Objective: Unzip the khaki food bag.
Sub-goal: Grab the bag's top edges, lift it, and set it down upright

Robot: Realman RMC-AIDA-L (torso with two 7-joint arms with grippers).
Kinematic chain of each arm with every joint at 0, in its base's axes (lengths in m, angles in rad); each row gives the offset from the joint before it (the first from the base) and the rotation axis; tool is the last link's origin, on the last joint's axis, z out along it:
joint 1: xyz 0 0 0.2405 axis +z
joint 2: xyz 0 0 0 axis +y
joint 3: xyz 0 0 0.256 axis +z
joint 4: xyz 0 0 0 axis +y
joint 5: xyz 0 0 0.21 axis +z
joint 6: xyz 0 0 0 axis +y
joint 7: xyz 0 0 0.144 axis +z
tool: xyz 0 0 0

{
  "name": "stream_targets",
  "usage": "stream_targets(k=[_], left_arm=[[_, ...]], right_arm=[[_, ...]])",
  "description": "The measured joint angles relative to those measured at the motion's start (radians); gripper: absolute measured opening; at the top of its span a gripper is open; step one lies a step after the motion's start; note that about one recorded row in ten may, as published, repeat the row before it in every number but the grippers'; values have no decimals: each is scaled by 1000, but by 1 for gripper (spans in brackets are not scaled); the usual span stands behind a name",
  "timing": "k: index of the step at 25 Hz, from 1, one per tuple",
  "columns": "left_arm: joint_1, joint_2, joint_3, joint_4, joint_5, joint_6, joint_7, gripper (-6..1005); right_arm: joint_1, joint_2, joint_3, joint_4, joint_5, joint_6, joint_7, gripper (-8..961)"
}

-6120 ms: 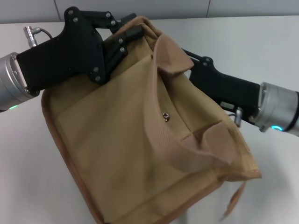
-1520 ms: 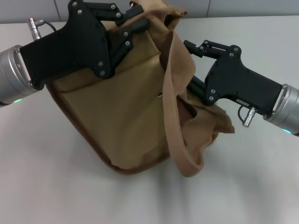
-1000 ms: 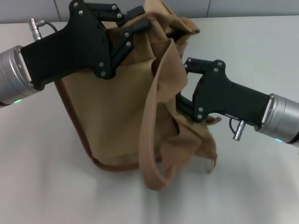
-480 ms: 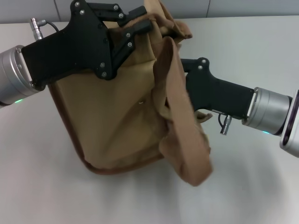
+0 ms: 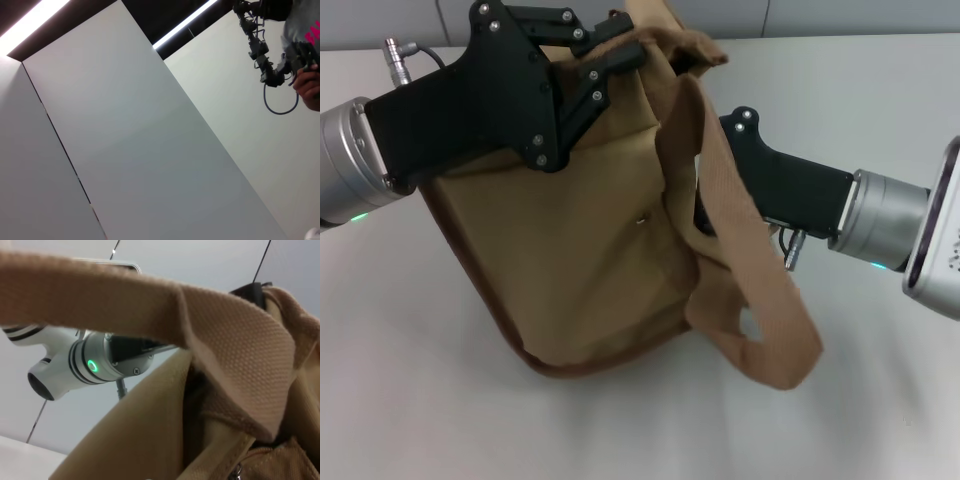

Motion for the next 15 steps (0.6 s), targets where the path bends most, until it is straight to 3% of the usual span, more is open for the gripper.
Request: stream_targets(k=[5,10,15], left_arm=[[-2,0,0,0,0,0,0,86],[-2,1,0,0,0,-4,0,86],[-2,1,-4,0,0,-7,0,86]], right_arm=[[13,0,-44,-3,20,33,0,110],[11,0,-71,-7,21,37,-6,132],[-23,0,-64,-28,30,31,-9,28]])
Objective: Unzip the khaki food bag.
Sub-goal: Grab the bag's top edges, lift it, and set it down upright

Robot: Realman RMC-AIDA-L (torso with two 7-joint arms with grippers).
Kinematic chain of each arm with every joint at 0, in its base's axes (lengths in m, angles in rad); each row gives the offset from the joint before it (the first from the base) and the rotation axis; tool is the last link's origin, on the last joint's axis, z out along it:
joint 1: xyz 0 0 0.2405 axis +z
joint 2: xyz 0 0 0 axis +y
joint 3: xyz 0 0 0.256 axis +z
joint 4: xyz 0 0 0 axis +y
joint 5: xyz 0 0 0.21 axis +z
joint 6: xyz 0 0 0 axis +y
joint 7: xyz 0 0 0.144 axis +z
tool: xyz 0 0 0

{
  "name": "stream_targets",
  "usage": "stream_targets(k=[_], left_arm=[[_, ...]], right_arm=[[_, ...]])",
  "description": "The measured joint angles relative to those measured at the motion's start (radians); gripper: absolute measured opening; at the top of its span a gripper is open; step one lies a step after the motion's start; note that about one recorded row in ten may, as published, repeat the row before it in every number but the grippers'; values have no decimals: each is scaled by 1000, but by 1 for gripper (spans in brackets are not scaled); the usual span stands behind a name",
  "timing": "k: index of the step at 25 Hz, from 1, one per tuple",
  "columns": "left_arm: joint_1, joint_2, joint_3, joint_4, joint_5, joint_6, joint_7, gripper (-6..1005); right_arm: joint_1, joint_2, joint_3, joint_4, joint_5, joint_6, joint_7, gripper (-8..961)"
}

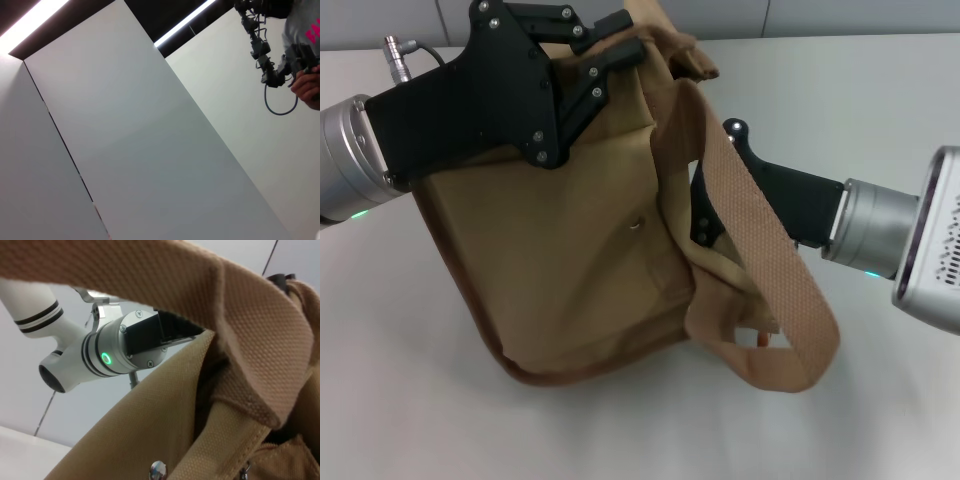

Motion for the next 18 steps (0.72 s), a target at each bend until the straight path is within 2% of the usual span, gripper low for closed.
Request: stream_targets(k=[5,8,11,13,17,18], left_arm=[[-3,-1,-3,-1,-11,-8,0,86],[-4,-2,-3,-2,-31,-19,0,86],[-4,-3,-3,-3,-36,-26,0,86],[-4,-3,-3,-3,-45,-34,0,86],[-4,-4,-3,-4,-58,-51,0,86],[-4,-5,-1,-4,-68,-54,0,86]], right_arm=[[-60,0,2,-38,1,-9,-2,20],[-136,-3,2,-58,0,-14,-33,30],[-177,-5,5,-57,1,-29,-46,40],[-231,-7,34,-46,-1,-62,-49,46],[-283,-10,59,-34,-4,-102,-49,59],[-319,-12,78,-18,-5,-130,-50,63]])
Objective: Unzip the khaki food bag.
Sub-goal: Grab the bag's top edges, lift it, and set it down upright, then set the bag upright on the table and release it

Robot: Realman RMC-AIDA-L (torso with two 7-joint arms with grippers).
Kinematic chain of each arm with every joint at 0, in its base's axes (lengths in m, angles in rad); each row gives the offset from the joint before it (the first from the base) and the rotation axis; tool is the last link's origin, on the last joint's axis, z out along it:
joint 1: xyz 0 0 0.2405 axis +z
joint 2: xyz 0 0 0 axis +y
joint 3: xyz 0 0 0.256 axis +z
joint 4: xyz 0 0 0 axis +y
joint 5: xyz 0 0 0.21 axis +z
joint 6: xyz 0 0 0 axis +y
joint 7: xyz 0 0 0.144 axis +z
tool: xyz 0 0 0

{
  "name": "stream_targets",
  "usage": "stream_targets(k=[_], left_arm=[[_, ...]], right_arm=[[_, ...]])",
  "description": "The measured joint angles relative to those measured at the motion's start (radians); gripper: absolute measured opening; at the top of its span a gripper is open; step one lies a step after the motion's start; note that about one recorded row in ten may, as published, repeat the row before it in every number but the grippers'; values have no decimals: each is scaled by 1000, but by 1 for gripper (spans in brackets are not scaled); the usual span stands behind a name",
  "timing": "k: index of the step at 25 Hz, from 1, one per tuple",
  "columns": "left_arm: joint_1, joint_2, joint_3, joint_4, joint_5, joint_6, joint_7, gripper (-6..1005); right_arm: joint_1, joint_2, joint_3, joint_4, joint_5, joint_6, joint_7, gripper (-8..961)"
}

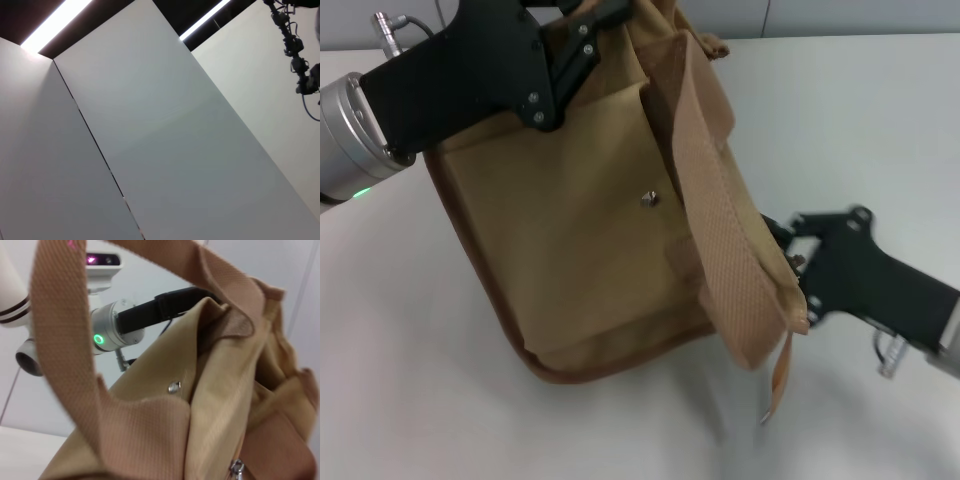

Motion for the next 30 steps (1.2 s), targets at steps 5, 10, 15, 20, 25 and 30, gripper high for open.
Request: stream_targets(k=[5,10,15,20,25,30], left_arm=[[0,-1,2,-2,-9,-8,0,86],[-4,-1,3,-8,-9,-15,0,86],[-24,-2,3,-45,-10,-15,3,86],[-29,-4,4,-106,-41,-7,31,86],[6,-4,5,-173,-90,24,78,86],[77,-4,4,-261,-92,40,109,86]], right_arm=[[-70,-15,78,63,-3,-73,-2,79],[-102,-25,134,92,-3,-109,-3,95],[-113,-19,217,98,-3,-140,-4,112],[-122,-14,318,109,1,-179,-5,128],[-121,-10,362,116,2,-203,10,144],[-112,2,380,117,5,-205,24,161]])
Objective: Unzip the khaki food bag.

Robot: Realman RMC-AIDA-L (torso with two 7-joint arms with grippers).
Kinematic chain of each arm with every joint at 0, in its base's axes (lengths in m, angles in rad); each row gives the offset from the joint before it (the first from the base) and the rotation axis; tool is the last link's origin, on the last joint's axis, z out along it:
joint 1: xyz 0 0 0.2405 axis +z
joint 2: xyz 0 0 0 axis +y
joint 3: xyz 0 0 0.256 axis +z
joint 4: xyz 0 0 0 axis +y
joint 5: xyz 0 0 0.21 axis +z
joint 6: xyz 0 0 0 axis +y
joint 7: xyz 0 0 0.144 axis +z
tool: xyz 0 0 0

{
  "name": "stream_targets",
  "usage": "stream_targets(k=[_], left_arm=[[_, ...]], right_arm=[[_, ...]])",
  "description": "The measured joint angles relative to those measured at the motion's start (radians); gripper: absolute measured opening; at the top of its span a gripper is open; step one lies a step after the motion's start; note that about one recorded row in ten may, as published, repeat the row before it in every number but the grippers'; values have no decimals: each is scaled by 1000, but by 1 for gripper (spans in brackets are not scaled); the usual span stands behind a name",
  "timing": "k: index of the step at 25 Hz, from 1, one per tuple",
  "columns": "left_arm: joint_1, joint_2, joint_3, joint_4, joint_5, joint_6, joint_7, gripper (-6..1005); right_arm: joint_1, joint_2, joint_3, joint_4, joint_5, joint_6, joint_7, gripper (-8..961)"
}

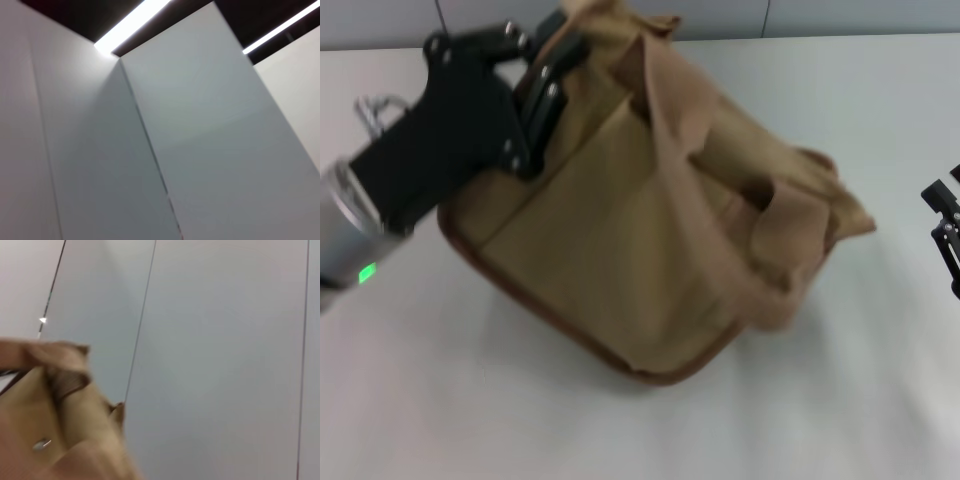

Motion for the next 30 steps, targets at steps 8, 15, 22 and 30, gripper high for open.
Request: stream_targets(k=[8,15,22,30], left_arm=[[120,0,24,-82,20,-1,78,86],[221,5,-27,-80,2,1,28,151],[245,10,-35,-50,2,53,-16,242],[288,11,-109,18,0,113,-52,572]], right_arm=[[26,1,10,1,1,-10,55,409],[63,0,10,0,1,-13,107,596],[75,2,10,5,1,-22,114,603],[79,3,10,25,1,-39,118,604]])
